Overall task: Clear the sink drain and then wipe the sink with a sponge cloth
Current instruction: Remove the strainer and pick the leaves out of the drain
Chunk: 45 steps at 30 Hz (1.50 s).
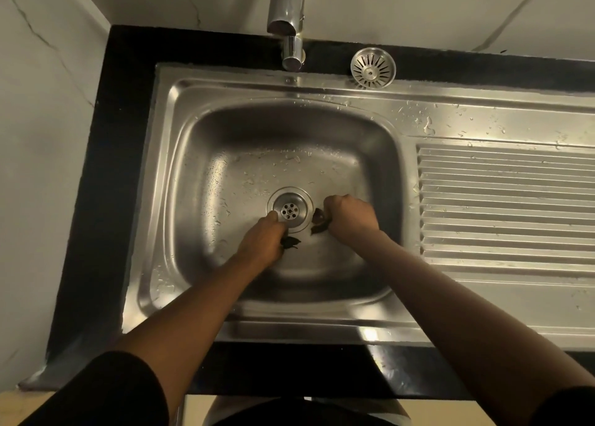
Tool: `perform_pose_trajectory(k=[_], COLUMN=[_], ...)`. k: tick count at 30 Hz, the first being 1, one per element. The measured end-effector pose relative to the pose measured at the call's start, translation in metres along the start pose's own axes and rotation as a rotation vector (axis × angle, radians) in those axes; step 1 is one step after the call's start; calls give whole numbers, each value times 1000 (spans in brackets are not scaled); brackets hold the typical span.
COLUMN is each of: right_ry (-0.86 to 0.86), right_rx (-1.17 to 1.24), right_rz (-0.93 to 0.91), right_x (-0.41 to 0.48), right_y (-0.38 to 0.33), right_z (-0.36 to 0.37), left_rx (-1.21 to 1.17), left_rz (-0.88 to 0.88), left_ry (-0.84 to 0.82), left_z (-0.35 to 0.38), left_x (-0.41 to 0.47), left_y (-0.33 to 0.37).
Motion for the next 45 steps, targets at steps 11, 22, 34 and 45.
perform_pose_trajectory(k=[11, 22, 34, 45], right_ry=[193, 308, 233, -19], right_rx=[415, 809, 1208, 1176], right_rz=[75, 166, 99, -129], right_x=[-54, -95, -123, -166], right_y=[4, 14, -20, -69], right_z=[-20, -37, -58, -70], left_rx=[4, -348, -915, -1203], left_rz=[-12, -108, -205, -356], left_ry=[-64, 43, 305, 604], left_z=[0, -49, -111, -98], left_x=[-7, -15, -113, -225], left_y=[6, -7, -26, -1])
Point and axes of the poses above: each hand's wrist, its own x-axis towards the middle knuckle, its own z-axis out of the palm, y = z × x, the point moved 5 cm from there along x, towards the middle knuckle, and after that the axes turned 9 degrees about x, right-handed, at the moved point
